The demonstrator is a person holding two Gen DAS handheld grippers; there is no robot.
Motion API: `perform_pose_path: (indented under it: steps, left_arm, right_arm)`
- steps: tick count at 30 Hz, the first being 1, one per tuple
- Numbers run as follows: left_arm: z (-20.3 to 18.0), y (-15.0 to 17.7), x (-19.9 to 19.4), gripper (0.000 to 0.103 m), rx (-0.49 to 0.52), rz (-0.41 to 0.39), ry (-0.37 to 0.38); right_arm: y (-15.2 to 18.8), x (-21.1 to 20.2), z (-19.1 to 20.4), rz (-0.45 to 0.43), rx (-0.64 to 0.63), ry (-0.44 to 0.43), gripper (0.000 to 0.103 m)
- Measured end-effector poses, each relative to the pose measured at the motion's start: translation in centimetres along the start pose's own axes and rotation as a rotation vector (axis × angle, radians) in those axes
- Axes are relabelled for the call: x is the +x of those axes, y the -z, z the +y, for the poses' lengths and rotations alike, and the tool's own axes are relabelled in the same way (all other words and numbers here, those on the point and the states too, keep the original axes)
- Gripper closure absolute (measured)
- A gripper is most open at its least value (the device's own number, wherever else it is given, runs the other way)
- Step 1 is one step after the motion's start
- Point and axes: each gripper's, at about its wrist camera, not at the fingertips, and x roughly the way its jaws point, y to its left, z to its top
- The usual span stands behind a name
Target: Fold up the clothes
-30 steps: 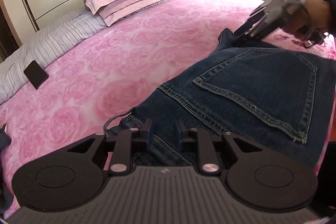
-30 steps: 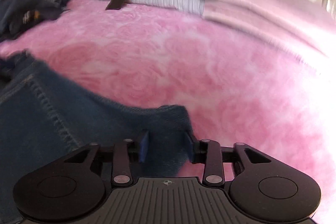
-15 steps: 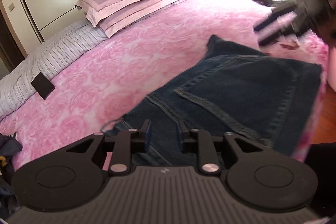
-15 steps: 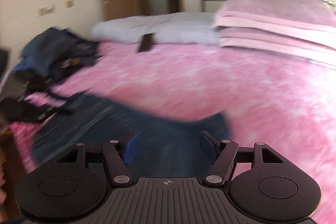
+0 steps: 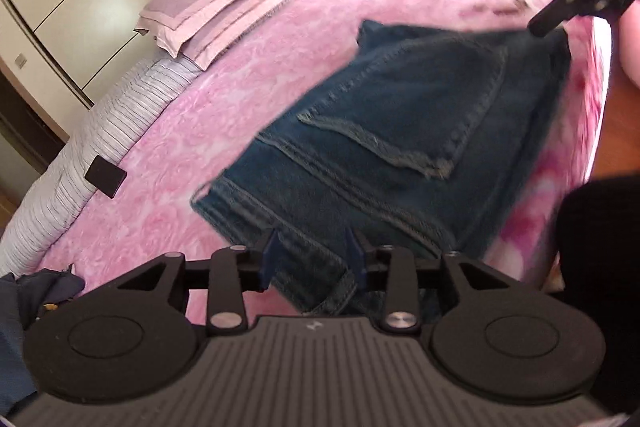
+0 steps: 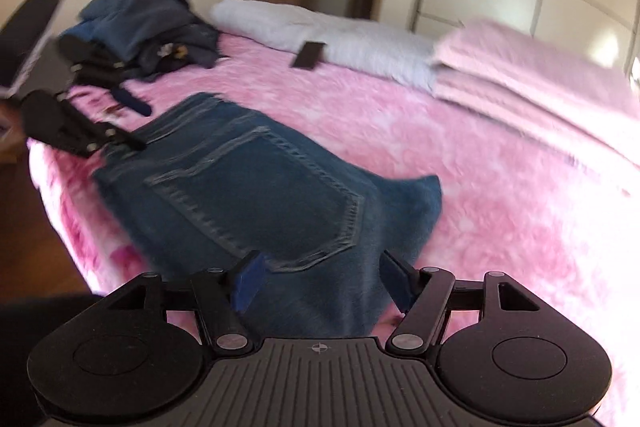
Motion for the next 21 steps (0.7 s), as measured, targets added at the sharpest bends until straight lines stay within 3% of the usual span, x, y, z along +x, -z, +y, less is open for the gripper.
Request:
perform_pose_path:
  steps: [5, 12, 18, 21]
  left_arm:
    - [-0.8, 0.1, 0.4, 0.071, 0.02, 0.01, -0.022]
    - [-0.7, 0.3, 0.4, 0.071, 0.031, 0.005, -0.022]
    - [-0.8, 0.4, 0.6, 0.071, 0.031, 0.003, -0.026]
    - [-0.8, 0.4, 0.4, 0.07, 0.035, -0.007, -0.034]
  right_arm:
    - [1.8, 1.2, 3.2, 0.051, -0.038, -0.047, 0.036]
    - [1.9, 2.3, 4.8, 0.071, -0.116, 0.004, 0.036]
    - [1.8, 2.7, 8.3, 0.036, -0.414, 0.089, 0.036]
    - [1.9, 3.9, 9.6, 0.05, -0.517, 0.091, 0.036]
